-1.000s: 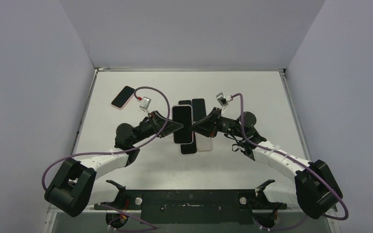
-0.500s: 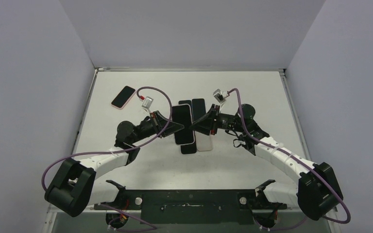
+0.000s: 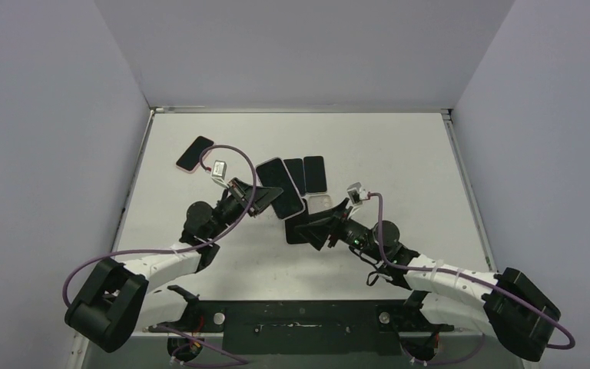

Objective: Take the phone out of the phone case
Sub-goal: Remove the phone case from the phone.

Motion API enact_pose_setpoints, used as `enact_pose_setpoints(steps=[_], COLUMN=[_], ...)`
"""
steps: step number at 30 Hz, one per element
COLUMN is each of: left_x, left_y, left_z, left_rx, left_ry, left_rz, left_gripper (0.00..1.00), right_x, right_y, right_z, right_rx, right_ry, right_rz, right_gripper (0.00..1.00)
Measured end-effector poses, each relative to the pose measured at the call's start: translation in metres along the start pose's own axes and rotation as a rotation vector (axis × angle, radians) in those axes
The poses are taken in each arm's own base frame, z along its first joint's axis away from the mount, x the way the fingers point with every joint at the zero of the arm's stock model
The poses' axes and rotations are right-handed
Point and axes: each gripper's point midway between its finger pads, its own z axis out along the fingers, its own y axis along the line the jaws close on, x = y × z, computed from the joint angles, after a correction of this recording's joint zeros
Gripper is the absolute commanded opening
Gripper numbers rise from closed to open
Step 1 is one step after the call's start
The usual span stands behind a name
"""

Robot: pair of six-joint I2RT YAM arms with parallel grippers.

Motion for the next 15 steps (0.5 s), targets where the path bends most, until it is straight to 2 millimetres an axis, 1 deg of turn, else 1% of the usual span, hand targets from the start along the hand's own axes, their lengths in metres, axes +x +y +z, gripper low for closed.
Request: enact_pose_setpoints(steps=[3,7,10,12,15], left_x=[0.001,0.008,0.012,0.014,0.015], left_y=[-0.002,-0.006,-0.007,-0.007,-0.007], left_z=[0.003,0.006,0.008,0.009,0.009], left_rx=[-0.003,-0.002,-0.002,-0.004,-0.006], left_ry=[-0.03,-0.044,-0.05,-0.057,-0.064], left_rz=[-0.026,-0.051,-0.064,-0.069,-0.075], left_gripper=[0.0,0.0,0.0,0.0,0.0], right_x=[0.012,0.017,0.016,0.013,0.006], right_y=[0.005,0.018,0.027,0.03,0.033], right_z=[0.002,0.012,0.017,0.018,0.02], right_rx=[0.0,-0.037,-0.07,-0.083,-0.094], right_ry=[-0.019,-0.055,-0.082,-0.104,-0.129], right_rz=[0.018,0.021,0.02,0.018,0.01], right_gripper=[0.68,0.67,0.66,0.66,0.62])
